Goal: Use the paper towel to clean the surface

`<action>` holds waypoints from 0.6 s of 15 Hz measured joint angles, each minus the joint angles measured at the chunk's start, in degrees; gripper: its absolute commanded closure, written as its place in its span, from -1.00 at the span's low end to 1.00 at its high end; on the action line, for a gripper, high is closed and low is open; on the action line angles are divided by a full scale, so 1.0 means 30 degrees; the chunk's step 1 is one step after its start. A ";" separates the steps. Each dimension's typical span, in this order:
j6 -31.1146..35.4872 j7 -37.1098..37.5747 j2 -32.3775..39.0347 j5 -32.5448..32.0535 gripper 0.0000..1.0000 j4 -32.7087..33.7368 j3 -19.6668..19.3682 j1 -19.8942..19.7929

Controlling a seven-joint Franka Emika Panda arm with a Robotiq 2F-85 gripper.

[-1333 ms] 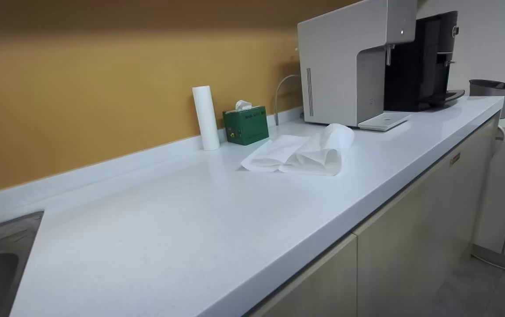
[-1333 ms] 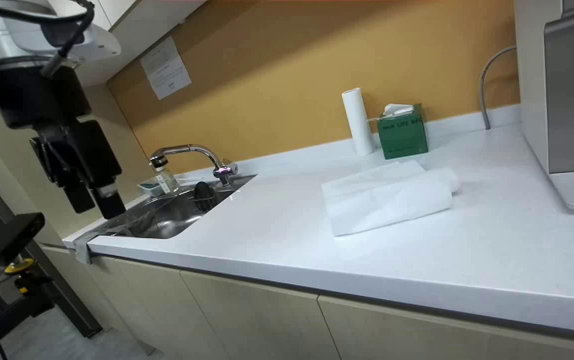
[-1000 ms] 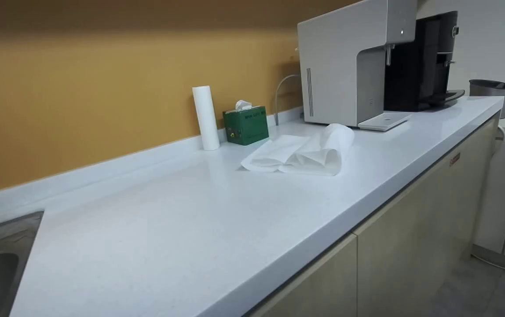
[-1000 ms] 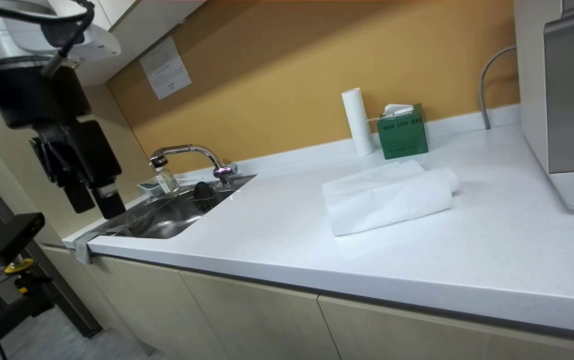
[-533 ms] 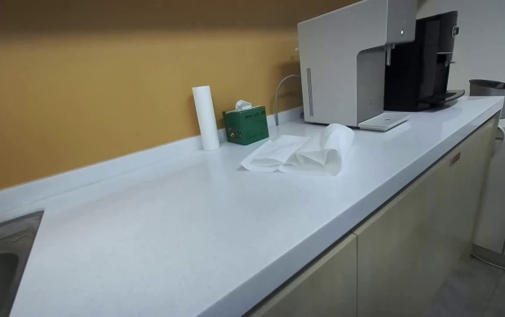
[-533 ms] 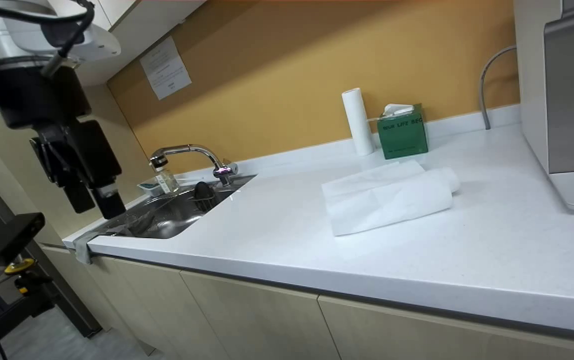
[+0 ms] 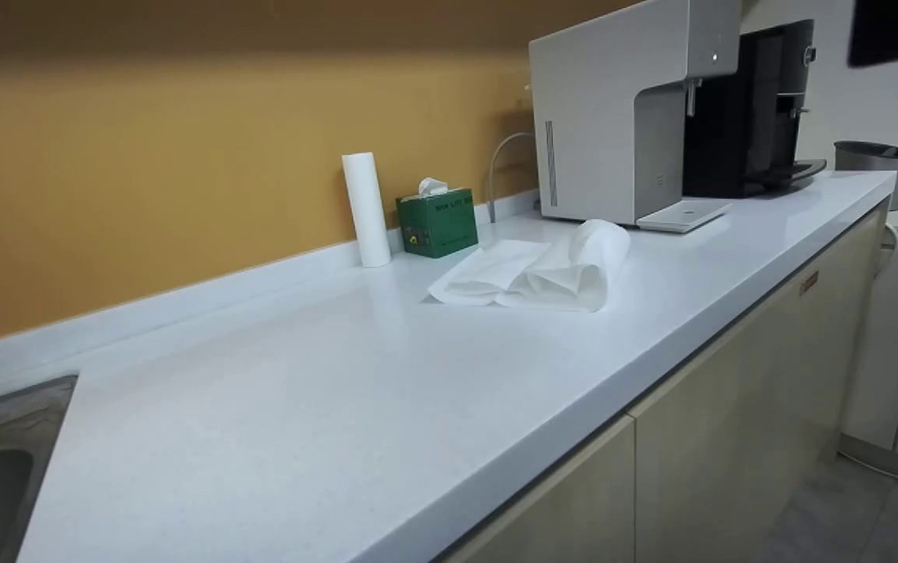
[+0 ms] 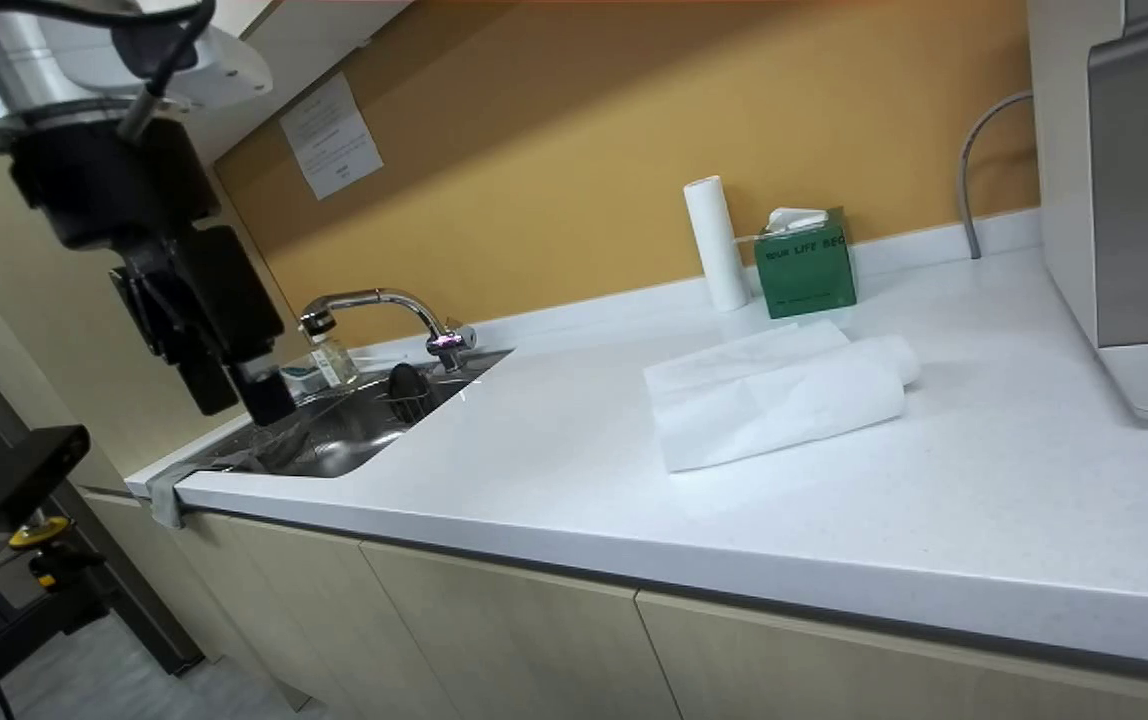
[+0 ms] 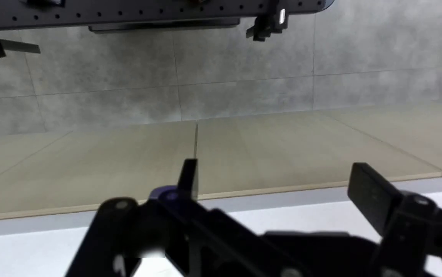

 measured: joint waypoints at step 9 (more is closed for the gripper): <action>0.7280 0.4428 0.5086 -0.4495 -1.00 0.0348 0.0682 -0.5023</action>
